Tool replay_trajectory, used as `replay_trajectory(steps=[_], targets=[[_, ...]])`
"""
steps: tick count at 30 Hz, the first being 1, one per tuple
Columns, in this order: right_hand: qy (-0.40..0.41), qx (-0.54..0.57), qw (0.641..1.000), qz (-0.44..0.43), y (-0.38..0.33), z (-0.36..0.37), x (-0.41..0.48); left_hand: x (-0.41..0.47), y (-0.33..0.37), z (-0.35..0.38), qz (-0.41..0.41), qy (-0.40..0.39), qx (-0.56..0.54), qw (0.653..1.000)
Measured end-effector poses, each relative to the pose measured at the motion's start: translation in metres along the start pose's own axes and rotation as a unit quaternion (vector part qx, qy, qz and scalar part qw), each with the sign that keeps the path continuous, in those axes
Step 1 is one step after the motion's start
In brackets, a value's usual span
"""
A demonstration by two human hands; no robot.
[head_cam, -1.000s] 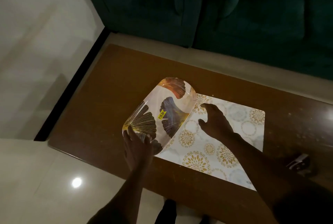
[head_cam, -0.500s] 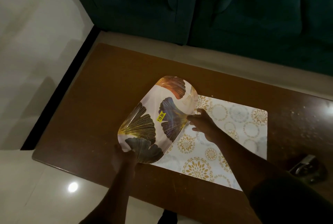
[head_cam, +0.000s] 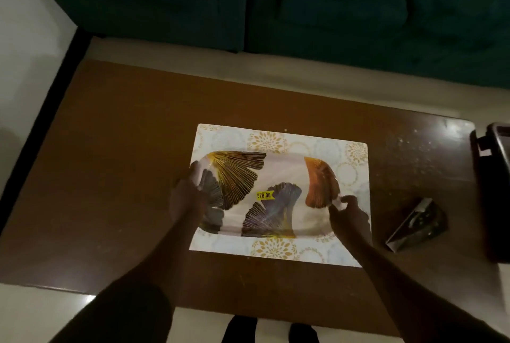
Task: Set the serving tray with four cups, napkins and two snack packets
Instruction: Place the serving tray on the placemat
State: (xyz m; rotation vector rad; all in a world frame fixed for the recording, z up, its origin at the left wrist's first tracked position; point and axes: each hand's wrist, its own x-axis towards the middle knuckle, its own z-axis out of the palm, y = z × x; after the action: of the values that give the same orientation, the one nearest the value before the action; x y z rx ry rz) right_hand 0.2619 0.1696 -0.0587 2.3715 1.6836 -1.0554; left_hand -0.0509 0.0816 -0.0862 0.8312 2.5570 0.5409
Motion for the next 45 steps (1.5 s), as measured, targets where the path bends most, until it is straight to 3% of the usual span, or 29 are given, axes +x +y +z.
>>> replay_trajectory(steps=[3, 8, 12, 15, 19, 21, 24, 28, 35, 38, 45], targets=[[-0.003, 0.012, 1.000, 0.022, 0.017, -0.001, 0.000, 0.000, 0.017, 0.006, 0.085, -0.033, 0.032, 0.995], [0.016, 0.045, 0.999, 0.013, 0.020, -0.003, 0.005, -0.002, 0.010, 0.011, 0.074, -0.065, 0.046, 0.994], [0.042, -0.009, 0.998, -0.052, 0.022, -0.010, 0.000, -0.003, 0.019, 0.009, 0.052, -0.075, 0.048, 0.995], [0.089, -0.076, 0.985, -0.124, 0.023, -0.021, -0.004, -0.013, 0.038, 0.002, 0.031, -0.049, 0.072, 0.996], [0.174, -0.053, 0.971, -0.158, 0.020, -0.043, -0.004, -0.028, 0.063, -0.003, 0.116, -0.038, 0.108, 0.987], [0.238, -0.043, 0.959, -0.145, 0.023, -0.061, -0.002, -0.034, 0.078, 0.002, 0.163, -0.050, 0.107, 0.980], [0.304, 0.000, 0.951, -0.056, 0.047, -0.092, 0.008, -0.053, 0.107, 0.023, 0.211, -0.083, 0.076, 0.971], [0.239, 0.123, 0.960, 0.076, 0.094, -0.116, 0.021, -0.092, 0.152, 0.049, 0.269, -0.138, -0.005, 0.953], [0.134, 0.174, 0.972, 0.085, 0.114, -0.109, 0.038, -0.135, 0.200, 0.076, 0.304, -0.172, -0.041, 0.936], [0.119, 0.173, 0.977, 0.041, 0.113, -0.107, 0.039, -0.146, 0.210, 0.082, 0.311, -0.162, -0.032, 0.936], [0.102, 0.056, 0.986, -0.122, 0.100, -0.094, 0.039, -0.165, 0.224, 0.098, 0.306, -0.156, -0.002, 0.939]])
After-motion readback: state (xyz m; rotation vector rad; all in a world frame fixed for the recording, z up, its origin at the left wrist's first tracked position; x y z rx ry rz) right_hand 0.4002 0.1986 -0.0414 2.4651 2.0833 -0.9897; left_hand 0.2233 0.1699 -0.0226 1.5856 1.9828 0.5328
